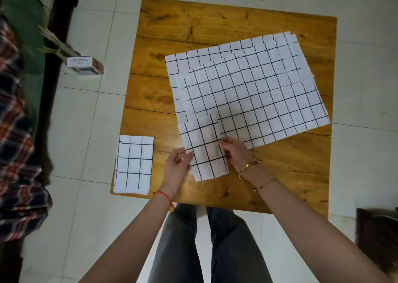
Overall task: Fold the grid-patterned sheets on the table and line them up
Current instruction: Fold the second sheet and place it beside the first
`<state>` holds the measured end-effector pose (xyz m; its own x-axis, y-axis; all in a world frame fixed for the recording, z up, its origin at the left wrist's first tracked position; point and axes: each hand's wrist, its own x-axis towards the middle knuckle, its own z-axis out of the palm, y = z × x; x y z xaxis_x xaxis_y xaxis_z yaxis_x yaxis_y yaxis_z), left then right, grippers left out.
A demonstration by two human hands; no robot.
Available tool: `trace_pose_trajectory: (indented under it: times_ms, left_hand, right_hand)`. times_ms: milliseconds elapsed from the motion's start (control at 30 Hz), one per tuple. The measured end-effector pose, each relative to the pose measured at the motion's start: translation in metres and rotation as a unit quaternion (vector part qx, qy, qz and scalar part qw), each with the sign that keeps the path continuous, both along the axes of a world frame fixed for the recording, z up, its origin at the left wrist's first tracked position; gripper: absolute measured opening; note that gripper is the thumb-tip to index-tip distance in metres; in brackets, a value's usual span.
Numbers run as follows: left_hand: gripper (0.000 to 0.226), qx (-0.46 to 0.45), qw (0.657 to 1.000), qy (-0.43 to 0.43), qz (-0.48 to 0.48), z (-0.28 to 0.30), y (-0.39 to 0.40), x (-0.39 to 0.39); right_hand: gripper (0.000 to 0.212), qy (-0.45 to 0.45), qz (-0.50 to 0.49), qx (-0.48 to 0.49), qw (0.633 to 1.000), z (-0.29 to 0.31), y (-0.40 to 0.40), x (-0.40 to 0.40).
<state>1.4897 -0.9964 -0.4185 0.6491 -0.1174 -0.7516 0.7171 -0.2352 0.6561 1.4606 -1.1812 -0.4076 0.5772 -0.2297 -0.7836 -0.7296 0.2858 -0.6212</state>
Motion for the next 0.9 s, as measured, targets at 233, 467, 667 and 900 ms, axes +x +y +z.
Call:
trace_pose_trajectory:
  times_ms: [233, 467, 667, 900]
  left_hand:
    - [0.048, -0.09, 0.989, 0.115, 0.029, 0.007, 0.052, 0.007]
    - [0.022, 0.073, 0.997, -0.029, -0.009, 0.002, 0.09, 0.001]
    - [0.029, 0.176, 0.975, -0.111, -0.074, -0.003, 0.105, 0.004]
    - [0.041, 0.214, 0.953, -0.148, -0.156, -0.011, 0.116, 0.012]
  right_hand:
    - [0.011, -0.023, -0.098, 0.123, 0.987, 0.013, 0.058, 0.002]
    - [0.011, 0.033, 0.084, -0.168, 0.982, -0.017, 0.094, -0.015]
    - [0.015, 0.028, 0.208, -0.282, 0.936, -0.033, 0.119, -0.02]
    - [0.02, 0.04, 0.305, -0.362, 0.88, -0.037, 0.132, -0.007]
